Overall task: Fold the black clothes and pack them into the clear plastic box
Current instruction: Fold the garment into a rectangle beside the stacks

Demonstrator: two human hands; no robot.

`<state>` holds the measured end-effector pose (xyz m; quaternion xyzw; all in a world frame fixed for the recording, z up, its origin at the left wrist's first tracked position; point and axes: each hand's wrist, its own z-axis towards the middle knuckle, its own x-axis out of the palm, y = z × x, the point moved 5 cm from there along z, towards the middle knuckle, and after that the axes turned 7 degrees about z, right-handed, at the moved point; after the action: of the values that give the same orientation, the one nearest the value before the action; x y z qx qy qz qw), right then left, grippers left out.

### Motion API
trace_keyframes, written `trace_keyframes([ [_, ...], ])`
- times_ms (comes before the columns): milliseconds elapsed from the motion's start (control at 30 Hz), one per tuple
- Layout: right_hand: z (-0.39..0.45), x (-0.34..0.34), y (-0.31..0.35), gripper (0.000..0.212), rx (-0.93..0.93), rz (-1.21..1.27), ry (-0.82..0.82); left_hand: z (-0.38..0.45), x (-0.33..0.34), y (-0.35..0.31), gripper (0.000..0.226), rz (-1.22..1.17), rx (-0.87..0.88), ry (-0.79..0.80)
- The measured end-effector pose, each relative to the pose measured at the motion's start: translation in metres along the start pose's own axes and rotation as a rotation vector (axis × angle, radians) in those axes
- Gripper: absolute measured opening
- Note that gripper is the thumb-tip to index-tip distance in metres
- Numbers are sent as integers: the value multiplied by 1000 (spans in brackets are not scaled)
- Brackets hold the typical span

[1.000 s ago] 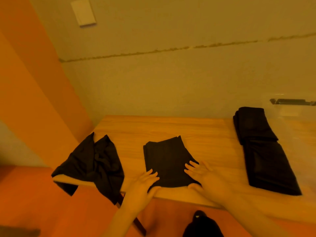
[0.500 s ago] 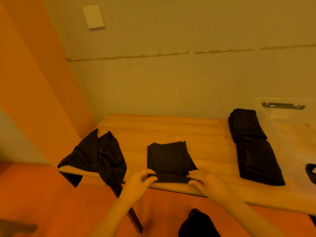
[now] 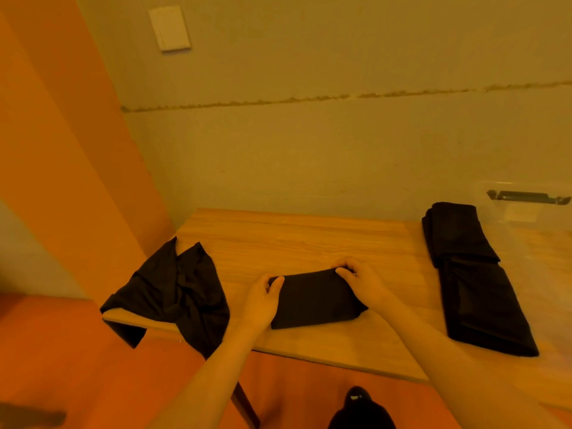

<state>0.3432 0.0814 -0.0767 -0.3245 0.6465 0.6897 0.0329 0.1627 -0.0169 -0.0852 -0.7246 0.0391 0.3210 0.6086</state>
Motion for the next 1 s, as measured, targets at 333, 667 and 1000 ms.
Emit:
trace_keyframes([
  [333, -3, -19, -52, 31, 340, 107, -329, 7, 0, 24, 39, 142, -37, -263],
  [667, -39, 22, -27, 45, 292, 90, -143, -8, 26, 21, 48, 31, -109, -129],
  [1000, -24, 19, -15, 55, 279, -33, -182, 0, 3, 18, 39, -84, -265, -230],
])
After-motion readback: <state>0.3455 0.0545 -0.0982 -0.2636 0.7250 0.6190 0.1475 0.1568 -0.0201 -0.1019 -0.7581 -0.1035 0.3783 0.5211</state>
